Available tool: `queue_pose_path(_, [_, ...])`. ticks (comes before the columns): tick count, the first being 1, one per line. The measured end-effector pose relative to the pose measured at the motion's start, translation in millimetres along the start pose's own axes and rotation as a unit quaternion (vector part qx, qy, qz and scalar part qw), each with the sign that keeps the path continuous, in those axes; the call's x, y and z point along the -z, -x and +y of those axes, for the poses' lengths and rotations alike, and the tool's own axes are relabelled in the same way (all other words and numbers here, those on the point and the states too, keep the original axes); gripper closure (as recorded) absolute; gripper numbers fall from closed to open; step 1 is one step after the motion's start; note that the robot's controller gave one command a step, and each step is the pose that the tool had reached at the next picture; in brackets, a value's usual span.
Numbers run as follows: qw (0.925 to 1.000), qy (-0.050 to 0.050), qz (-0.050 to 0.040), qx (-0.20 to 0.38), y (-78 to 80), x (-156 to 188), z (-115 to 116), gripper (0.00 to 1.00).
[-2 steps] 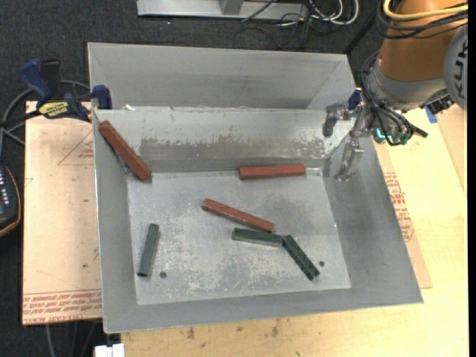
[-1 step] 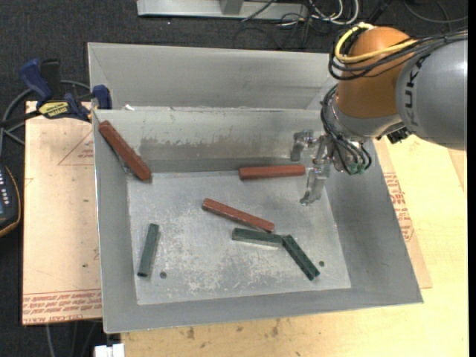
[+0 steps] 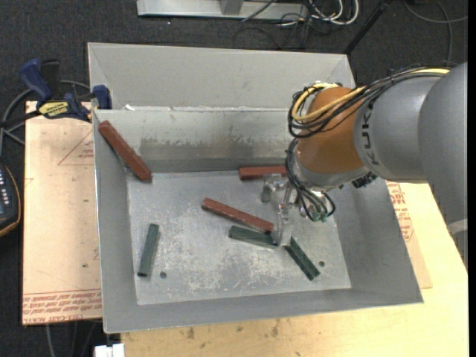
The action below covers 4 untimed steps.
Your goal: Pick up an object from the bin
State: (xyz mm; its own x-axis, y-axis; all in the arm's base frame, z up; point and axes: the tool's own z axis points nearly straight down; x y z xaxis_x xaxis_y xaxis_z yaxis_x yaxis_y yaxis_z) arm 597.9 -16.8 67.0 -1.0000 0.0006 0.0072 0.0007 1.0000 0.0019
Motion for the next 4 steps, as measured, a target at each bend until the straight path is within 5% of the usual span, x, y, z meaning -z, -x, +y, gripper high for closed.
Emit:
queue_pose_path(1, [1.0000,-0.001,-0.0058,-0.002,3.8,4.6,-2.1,1.00])
queue_pose_path(2, [0.9816,-0.002,-0.0078,0.191,-0.8,125.8,-17.7,1.00])
queue_pose_path(3, [0.9817,-0.001,-0.0056,0.190,-1.9,123.3,-17.3,0.00])
queue_pose_path(4, [0.9918,0.000,-0.0011,0.128,-13.7,-0.4,24.8,0.00])
